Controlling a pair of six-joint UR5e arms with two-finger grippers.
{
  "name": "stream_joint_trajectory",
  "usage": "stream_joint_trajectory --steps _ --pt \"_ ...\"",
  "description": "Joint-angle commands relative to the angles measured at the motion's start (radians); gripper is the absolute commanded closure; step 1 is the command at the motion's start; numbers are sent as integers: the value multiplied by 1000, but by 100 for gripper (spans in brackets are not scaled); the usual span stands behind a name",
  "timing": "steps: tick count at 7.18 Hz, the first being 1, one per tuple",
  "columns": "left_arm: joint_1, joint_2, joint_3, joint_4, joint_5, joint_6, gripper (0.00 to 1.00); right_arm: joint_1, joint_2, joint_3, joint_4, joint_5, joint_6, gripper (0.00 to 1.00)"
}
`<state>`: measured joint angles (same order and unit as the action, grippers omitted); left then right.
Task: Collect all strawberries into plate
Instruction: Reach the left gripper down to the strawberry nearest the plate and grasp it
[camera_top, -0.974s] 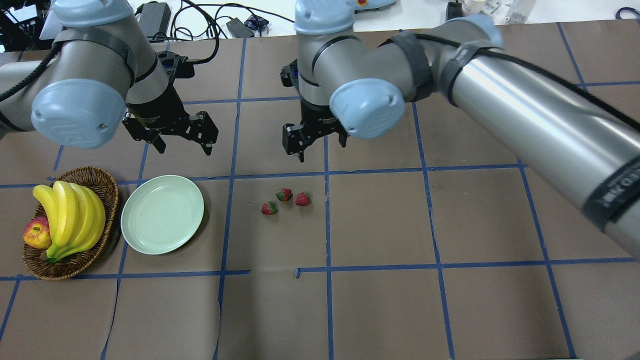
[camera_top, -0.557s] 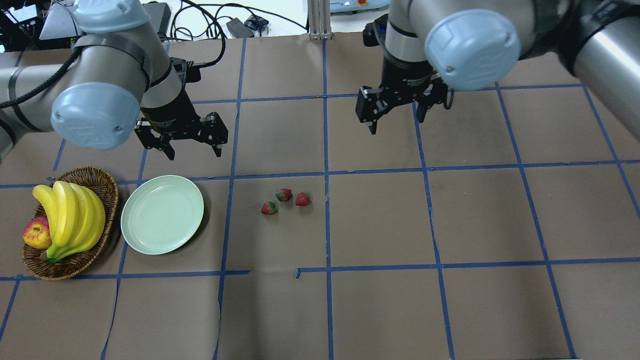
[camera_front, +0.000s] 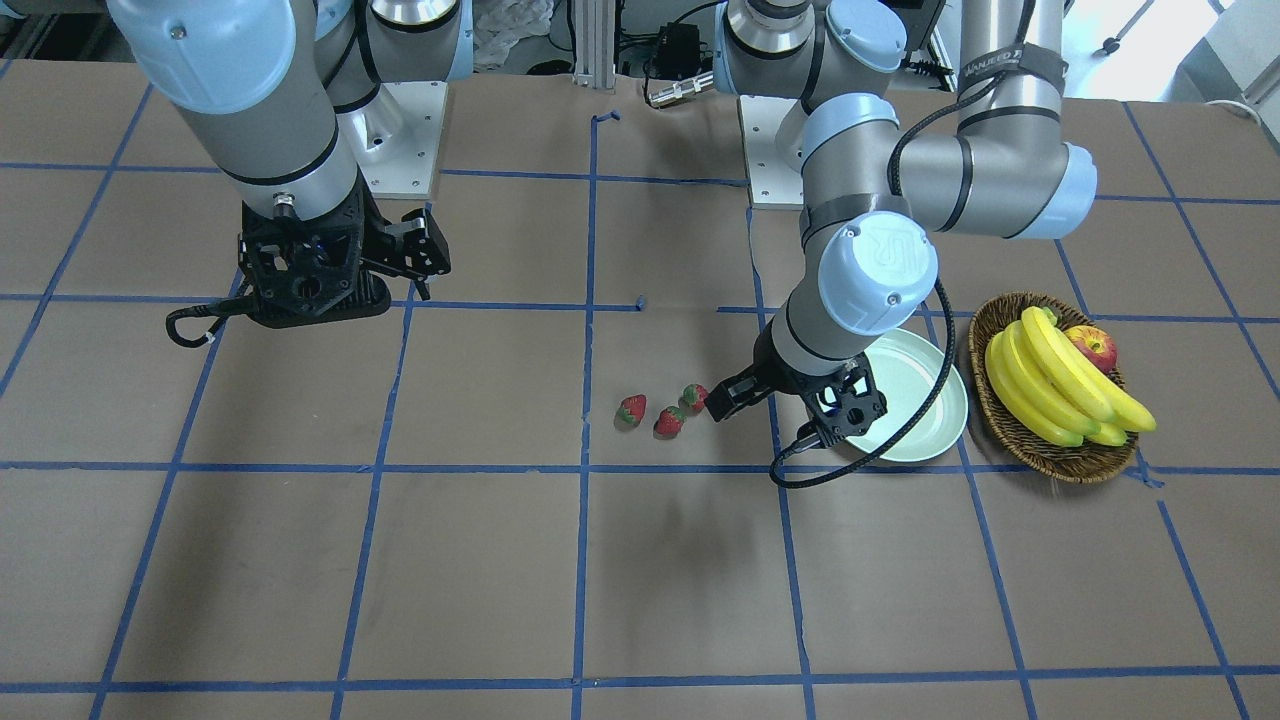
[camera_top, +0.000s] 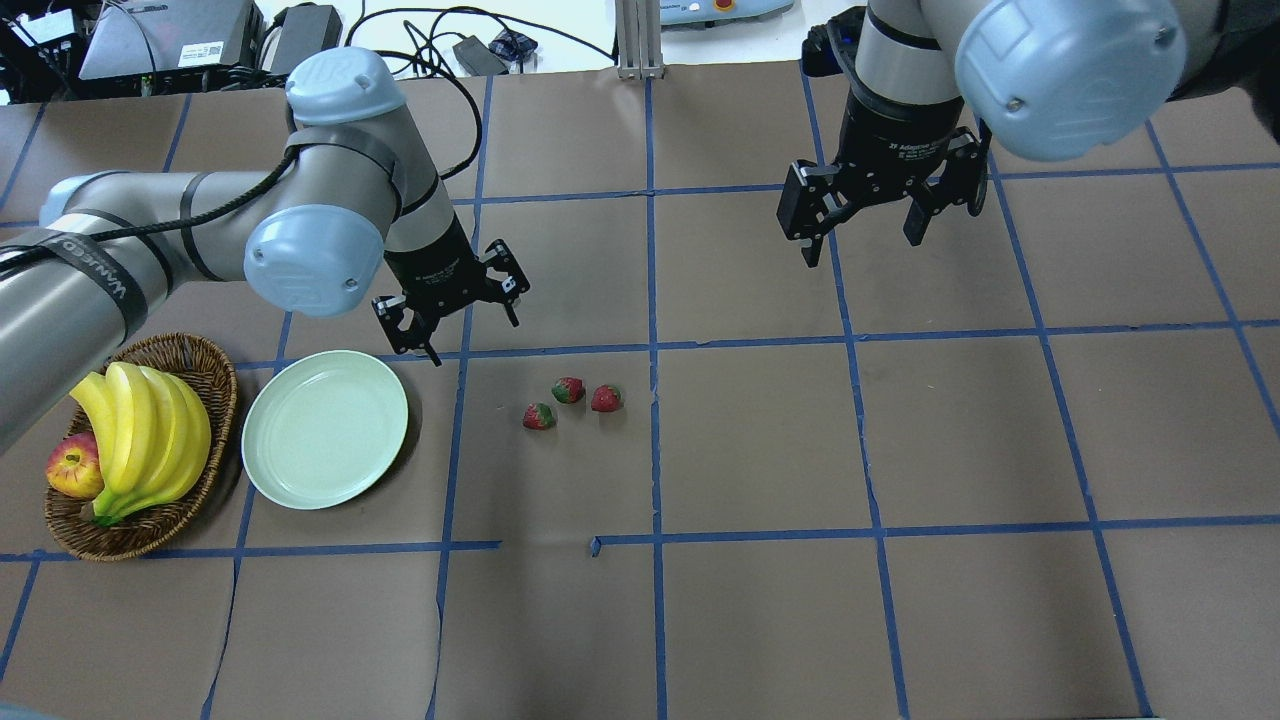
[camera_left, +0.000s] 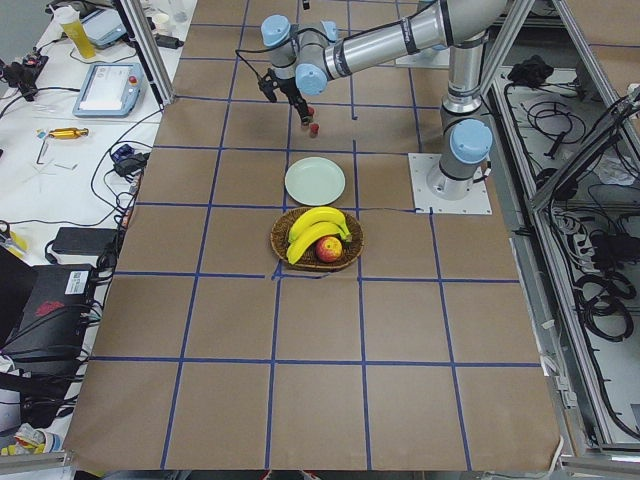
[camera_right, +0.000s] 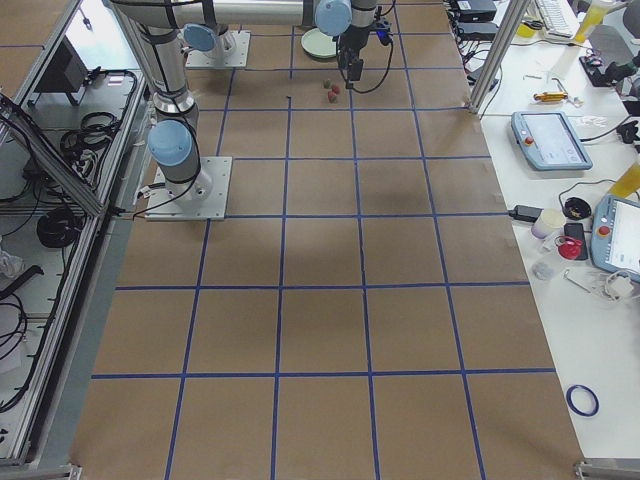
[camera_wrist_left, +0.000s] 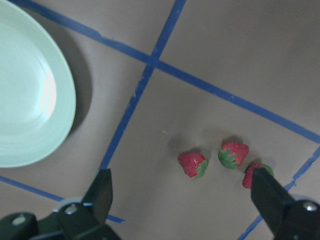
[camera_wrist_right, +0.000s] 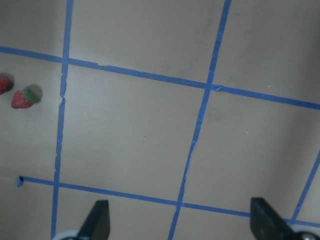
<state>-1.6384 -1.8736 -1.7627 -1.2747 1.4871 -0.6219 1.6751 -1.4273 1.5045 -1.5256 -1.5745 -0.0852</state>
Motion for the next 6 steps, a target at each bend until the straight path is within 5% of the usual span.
stream_joint_trajectory --steps 1,2,6 --pt "-4 -54 -18 5 -30 -258 0 0 4 5 1 -1 1 0" --pt "-4 -77 -20 15 -40 -426 0 0 5 6 2 -1 1 0" --pt "-4 -130 -46 21 -95 -559 0 0 5 39 5 -2 1 0"
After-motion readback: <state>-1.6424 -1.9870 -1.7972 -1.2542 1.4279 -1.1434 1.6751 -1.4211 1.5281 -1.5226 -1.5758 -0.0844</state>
